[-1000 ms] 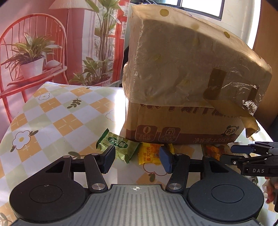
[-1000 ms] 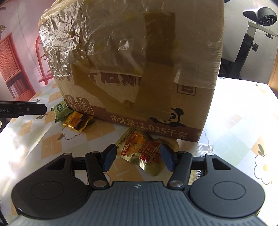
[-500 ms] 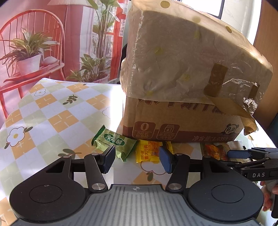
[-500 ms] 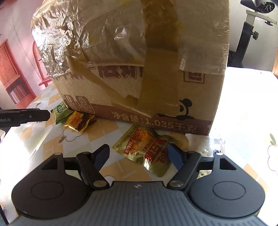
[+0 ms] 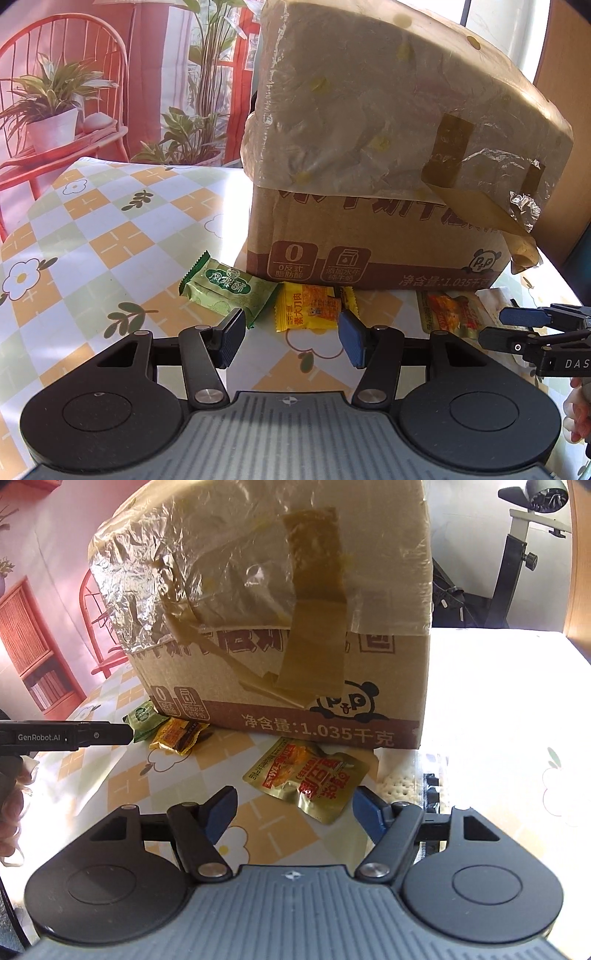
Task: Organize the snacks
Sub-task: 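Lower both tools toward the remaining snacks beside the box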
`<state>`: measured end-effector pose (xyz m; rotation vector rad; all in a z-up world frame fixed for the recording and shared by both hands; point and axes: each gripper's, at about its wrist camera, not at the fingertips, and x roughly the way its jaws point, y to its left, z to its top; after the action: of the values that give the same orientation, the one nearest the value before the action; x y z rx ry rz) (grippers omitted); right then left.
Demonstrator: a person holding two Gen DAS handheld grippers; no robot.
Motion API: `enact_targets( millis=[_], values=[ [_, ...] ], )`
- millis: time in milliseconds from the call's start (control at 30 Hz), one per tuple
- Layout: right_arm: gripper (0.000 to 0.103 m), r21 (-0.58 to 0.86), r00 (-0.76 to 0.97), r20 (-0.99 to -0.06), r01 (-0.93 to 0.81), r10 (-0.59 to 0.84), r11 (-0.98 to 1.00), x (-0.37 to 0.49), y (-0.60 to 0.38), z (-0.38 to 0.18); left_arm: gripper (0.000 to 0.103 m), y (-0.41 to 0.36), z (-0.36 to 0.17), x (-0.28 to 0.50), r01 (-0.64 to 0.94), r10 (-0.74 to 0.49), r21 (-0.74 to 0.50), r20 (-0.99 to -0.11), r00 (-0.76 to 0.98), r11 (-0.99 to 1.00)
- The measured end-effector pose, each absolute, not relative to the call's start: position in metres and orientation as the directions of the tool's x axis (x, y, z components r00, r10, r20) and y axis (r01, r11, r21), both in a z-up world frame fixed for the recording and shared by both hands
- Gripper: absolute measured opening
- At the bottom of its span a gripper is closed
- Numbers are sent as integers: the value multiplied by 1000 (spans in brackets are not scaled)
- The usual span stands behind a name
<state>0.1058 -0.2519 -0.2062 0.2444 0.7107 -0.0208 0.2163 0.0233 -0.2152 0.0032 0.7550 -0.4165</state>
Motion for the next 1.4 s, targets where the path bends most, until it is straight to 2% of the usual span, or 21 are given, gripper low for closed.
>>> enact_targets(
  millis=[200, 367, 633, 800, 900, 1000, 1200, 1400],
  values=[
    [71, 82, 754, -656, 20, 39, 996, 129, -243, -205, 58, 24, -217, 217, 365, -363, -147, -672, 645, 919],
    [71, 52, 736, -676, 1, 34, 999, 158, -242, -216, 58, 24, -218, 217, 363, -363, -149, -675, 643, 920],
    [77, 137, 688, -721, 24, 83, 990, 156, -247, -222, 58, 27, -220, 219, 355, -363, -158, -675, 642, 921],
    [78, 245, 654, -733, -5, 189, 969, 135, -246, -214, 58, 25, -222, 220, 357, -364, -158, -678, 639, 921],
    [71, 196, 650, -736, -64, 190, 979, 136, -239, -209, 58, 24, -222, 219, 361, -366, -157, -679, 636, 919],
    [71, 109, 674, -728, -67, 125, 992, 144, -238, -208, 58, 23, -220, 216, 367, -376, -165, -675, 635, 916],
    [72, 131, 673, -731, -29, 116, 991, 160, -247, -219, 57, 23, -219, 213, 369, -384, -174, -671, 635, 913],
    [72, 225, 630, -748, -54, 207, 973, 142, -236, -213, 57, 26, -221, 215, 368, -383, -175, -674, 632, 913]
  ],
)
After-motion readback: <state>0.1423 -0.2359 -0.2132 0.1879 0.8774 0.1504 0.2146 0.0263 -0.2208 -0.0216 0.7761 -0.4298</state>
